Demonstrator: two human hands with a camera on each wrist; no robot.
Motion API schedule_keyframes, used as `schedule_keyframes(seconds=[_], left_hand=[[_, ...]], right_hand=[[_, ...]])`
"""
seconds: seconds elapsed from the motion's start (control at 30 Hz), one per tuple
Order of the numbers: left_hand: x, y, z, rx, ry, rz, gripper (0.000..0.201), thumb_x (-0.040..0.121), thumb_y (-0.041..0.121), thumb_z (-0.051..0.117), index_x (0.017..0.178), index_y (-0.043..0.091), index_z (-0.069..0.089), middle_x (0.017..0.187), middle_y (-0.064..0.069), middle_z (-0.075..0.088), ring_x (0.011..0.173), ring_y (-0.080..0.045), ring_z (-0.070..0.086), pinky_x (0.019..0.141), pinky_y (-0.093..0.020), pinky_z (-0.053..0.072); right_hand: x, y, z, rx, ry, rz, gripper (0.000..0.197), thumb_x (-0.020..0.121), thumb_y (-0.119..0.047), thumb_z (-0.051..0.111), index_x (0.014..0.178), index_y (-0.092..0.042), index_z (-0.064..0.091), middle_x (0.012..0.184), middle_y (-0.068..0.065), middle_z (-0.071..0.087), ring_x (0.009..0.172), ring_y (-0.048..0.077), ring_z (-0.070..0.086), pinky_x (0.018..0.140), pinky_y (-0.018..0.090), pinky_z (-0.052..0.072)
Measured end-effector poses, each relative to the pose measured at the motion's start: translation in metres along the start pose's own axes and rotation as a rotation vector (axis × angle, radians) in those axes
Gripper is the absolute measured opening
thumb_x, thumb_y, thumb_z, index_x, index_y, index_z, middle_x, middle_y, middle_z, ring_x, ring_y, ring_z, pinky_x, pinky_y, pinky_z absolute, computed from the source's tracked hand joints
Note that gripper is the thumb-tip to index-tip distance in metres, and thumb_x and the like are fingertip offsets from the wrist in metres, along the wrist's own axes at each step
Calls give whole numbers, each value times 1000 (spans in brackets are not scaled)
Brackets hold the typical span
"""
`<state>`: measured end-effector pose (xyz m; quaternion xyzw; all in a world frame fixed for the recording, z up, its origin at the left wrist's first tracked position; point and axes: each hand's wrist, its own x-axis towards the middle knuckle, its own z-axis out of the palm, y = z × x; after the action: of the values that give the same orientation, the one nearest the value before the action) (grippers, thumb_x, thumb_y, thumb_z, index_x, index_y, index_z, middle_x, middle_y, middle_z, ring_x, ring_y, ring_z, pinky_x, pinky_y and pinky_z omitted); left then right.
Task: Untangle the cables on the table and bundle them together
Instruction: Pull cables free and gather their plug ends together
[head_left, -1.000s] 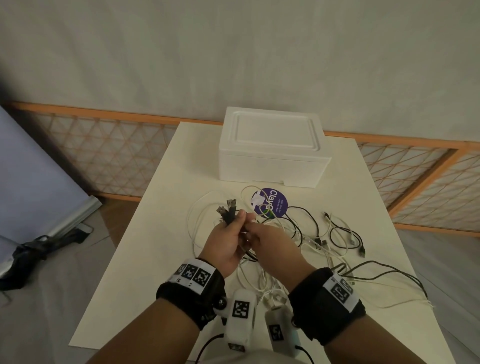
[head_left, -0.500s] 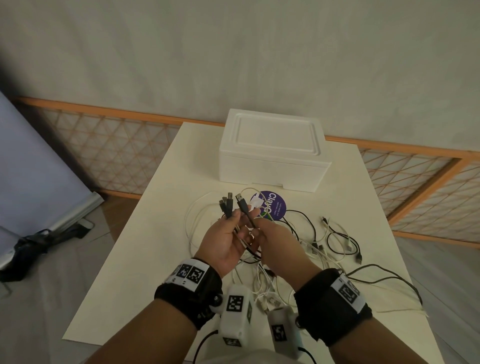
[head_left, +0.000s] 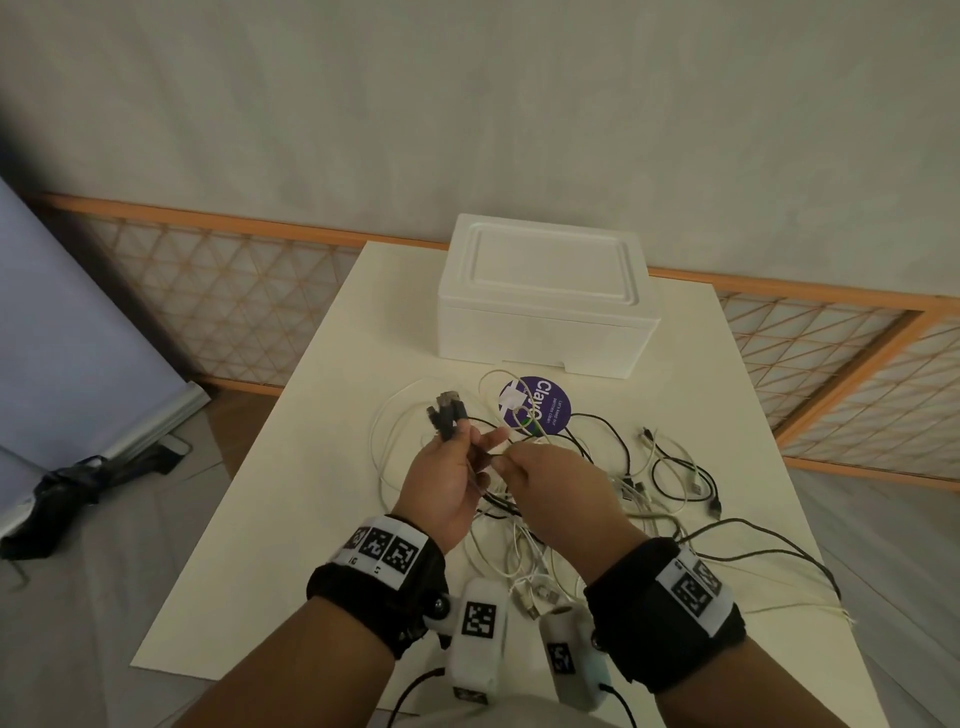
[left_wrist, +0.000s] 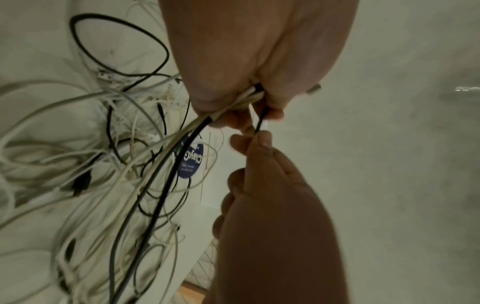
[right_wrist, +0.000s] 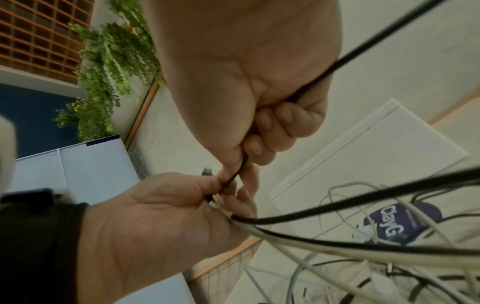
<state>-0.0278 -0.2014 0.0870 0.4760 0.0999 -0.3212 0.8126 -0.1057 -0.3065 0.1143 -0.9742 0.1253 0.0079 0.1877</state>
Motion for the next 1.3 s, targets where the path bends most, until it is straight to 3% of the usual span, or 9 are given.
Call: schedule_keyframes(seconds=[0.17,0.27,0.53,0.67,0.77,0.97,1.03,1.13,1.3], left_hand=[[11,26,-29,-439,197,12,33,104,21,34,72,14,42,43,0,44,43,-16,56,76,-43,51],[15,36,-55,-496,249,26,34,103,21,34,70,15,39,43,3,32,34,-10,34,49,-26,47],[24,55,-70,-359,226,80,39,103,30,34,66,19,39,41,9,29,30,-5,25,34,-13,22],[26,58,-82,-327,242,71,40,103,32,34,66,20,39,41,9,30,29,-5,26,34,-13,22],[27,60,-88,-328,230,59,39,103,31,35,66,20,40,40,9,30,29,-5,26,33,-13,23],[18,53,-59,-267,145,56,38,102,33,38,67,19,43,43,9,28,32,-6,24,35,-15,22],[14,49,-47,-262,97,60,38,101,32,40,67,18,44,44,8,27,34,-6,23,35,-16,21],[6,45,-32,-255,26,48,37,98,30,48,64,19,39,45,7,26,34,-6,22,35,-18,20],[-8,25,-3,-180,1,-21,41,94,19,54,59,19,33,43,5,22,35,-9,22,40,-22,22]], right_hand=[[-12,43,-12,83,-82,205,48,94,-57,37,78,-18,60,69,-4,60,70,14,59,67,29,48],[-23,70,-24,210,-124,268,36,92,-50,51,76,-25,71,48,-9,54,45,1,48,54,23,41],[-24,114,-16,216,-191,340,36,83,-53,62,74,-19,73,76,10,69,77,23,65,77,34,50],[-33,131,-26,283,-219,369,11,86,-37,66,79,-36,74,87,-8,73,85,4,64,72,12,42],[-39,138,-30,336,-206,389,9,84,-30,70,77,-34,74,80,-12,70,81,4,62,69,14,41],[-37,128,-19,-304,-243,482,19,84,-47,59,95,-36,70,103,-12,64,103,13,58,90,33,42],[-35,115,-24,-411,-267,433,24,85,-39,56,107,-37,65,116,-13,60,112,12,55,95,33,39],[-26,76,-35,48,-98,261,37,82,-23,62,118,-31,61,128,-11,56,120,10,50,99,24,36],[-4,-17,-14,305,-294,-81,60,77,-56,67,127,-26,49,119,-12,57,107,7,55,95,30,45]])
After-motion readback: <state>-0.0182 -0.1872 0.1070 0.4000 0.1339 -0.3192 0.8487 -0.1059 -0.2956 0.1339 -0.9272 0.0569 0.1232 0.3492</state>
